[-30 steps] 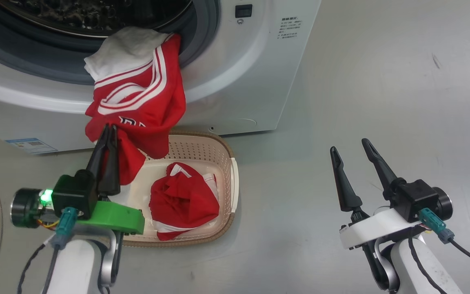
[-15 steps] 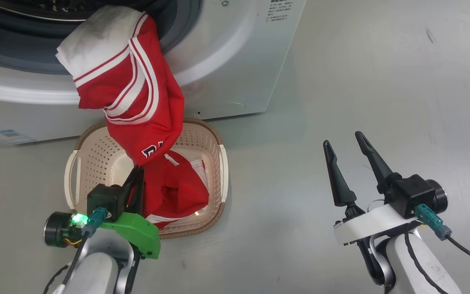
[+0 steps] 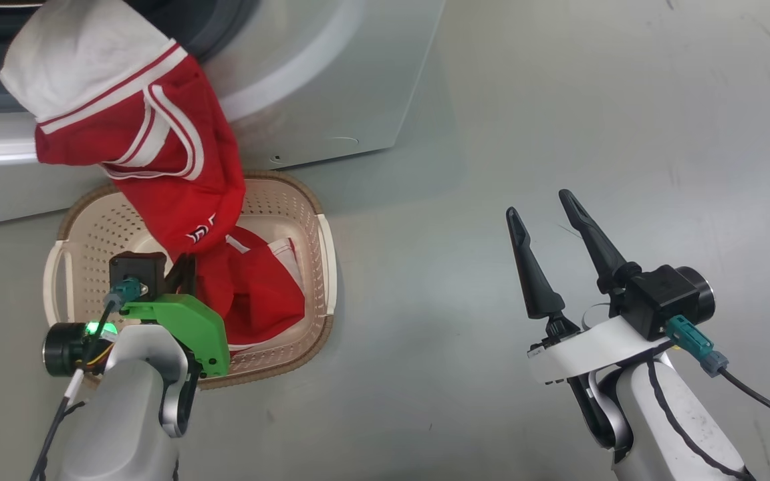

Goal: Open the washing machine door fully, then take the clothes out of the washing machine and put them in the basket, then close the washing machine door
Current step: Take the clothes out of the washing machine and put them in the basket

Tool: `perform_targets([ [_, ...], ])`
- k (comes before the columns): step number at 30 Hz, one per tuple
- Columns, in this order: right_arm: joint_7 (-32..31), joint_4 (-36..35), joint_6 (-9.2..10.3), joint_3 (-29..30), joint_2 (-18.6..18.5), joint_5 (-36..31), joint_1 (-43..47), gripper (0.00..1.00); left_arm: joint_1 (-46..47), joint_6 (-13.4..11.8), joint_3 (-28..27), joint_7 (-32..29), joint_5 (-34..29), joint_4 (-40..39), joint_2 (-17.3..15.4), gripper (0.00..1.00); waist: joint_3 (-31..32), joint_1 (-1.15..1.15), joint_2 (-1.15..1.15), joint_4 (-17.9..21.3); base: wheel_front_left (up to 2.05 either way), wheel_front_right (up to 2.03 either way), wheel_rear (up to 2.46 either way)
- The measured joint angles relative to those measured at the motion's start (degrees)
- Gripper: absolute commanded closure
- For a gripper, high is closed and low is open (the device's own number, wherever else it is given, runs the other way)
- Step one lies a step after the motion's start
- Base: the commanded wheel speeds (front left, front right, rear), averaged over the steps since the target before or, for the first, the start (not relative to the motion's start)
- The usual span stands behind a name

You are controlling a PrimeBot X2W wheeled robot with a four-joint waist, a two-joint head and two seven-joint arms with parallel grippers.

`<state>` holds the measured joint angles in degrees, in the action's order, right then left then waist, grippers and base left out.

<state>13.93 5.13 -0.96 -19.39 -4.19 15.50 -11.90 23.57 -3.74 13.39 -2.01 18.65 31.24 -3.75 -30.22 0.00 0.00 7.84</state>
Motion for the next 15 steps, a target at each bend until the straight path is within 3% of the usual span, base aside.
perform_targets([
  [8,0.0,0.6,-0.13,-0.1,0.4,0.2,-1.0,0.00,5.0,0.0,-1.3,-0.4,0.5,7.9,-0.1,1.00,-2.0,0.00,0.00,3.2,0.00,0.00,0.00],
  [9,0.0,0.7,-0.08,0.0,0.5,0.2,-1.0,0.00,5.5,0.1,-1.2,-0.5,0.5,8.8,-0.1,0.70,-2.2,0.00,0.00,3.5,0.00,0.00,0.00],
  [10,0.0,0.8,-0.07,0.1,0.5,0.2,-1.0,0.00,6.0,0.1,-1.2,-0.4,0.5,9.5,-0.1,0.03,-2.4,0.00,0.00,3.7,0.00,0.00,0.00],
  [15,0.0,1.2,0.07,0.2,0.5,0.6,-1.1,0.00,8.1,0.5,-1.4,0.7,0.5,12.5,-0.1,0.00,-2.9,0.00,0.00,4.2,0.00,0.00,0.00],
])
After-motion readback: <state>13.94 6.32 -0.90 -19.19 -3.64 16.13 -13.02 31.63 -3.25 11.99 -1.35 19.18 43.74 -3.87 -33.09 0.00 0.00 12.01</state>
